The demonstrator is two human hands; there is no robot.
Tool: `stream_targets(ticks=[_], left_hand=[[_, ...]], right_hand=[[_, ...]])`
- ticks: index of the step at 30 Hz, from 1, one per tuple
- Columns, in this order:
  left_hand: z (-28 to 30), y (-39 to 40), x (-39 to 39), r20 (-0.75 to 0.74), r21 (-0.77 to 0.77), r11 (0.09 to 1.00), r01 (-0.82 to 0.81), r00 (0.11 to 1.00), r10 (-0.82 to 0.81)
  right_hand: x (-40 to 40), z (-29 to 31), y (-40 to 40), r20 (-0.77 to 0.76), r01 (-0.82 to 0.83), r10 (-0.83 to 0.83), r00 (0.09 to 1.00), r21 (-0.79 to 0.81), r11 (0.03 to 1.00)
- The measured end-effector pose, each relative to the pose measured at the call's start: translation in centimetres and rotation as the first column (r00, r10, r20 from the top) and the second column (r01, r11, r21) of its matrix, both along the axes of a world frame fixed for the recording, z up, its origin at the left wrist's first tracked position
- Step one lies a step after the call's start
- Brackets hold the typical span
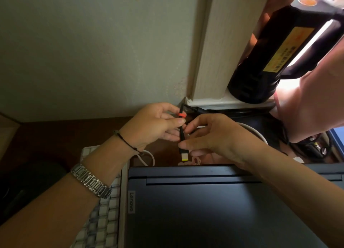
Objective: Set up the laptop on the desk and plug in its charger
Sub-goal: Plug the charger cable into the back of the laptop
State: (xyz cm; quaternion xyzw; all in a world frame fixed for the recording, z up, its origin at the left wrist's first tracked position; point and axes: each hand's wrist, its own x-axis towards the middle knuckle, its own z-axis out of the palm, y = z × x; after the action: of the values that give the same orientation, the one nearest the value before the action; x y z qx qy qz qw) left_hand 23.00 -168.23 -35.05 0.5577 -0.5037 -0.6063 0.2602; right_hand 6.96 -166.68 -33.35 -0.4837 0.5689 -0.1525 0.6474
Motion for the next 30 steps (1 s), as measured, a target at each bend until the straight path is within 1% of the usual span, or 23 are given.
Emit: stream_targets(ticks=[2,6,8,12,16,18,21,26,30], left_hand=[[0.3,0.2,0.0,0.039,-0.06,0.998,0.032,0.999,-0.029],[1.4,0.7,0.1,0.273,-0.26,0.956,0.138,0.96,-0.064],[2.2,1.3,0.3,0.359,-0.305,0.937,0.172,0.932,-0.054],[3.0,4.5,0.8,0.454,-0.321,0.923,0.211,0.89,-0.046],[2.6,8.3,1.0,0.564,-0.308,0.895,0.322,0.819,-0.1],[2.3,9.4,0.7,0.588,-0.309,0.876,0.369,0.798,-0.128],[2.0,10.2,0.4,0.648,-0.327,0.845,0.424,0.751,-0.126],[1.7,10.6,0.3,0.698,-0.357,0.816,0.455,0.711,-0.091],[1.5,10.8,0.2,0.704,-0.366,0.811,0.456,0.706,-0.079]], right_hand=[[0.0,0.3,0.1,0.02,0.017,-0.017,1.0,0.032,0.999],[-0.3,1.2,0.4,0.03,0.016,-0.017,0.999,0.027,1.0],[-0.7,1.6,0.5,0.051,0.018,-0.019,0.999,0.012,1.0],[-1.5,1.8,1.0,0.026,-0.011,0.012,1.0,-0.028,1.0],[-2.1,1.7,1.6,0.047,0.007,-0.005,0.999,-0.041,0.999],[-2.5,1.9,1.7,0.035,0.014,-0.012,0.999,-0.056,0.998],[-3.1,2.1,1.7,0.011,0.018,-0.017,1.0,-0.082,0.996],[-3.1,2.2,2.0,-0.01,0.027,-0.028,1.0,-0.112,0.993],[-2.8,2.3,2.3,-0.087,0.025,-0.037,0.996,-0.135,0.991]])
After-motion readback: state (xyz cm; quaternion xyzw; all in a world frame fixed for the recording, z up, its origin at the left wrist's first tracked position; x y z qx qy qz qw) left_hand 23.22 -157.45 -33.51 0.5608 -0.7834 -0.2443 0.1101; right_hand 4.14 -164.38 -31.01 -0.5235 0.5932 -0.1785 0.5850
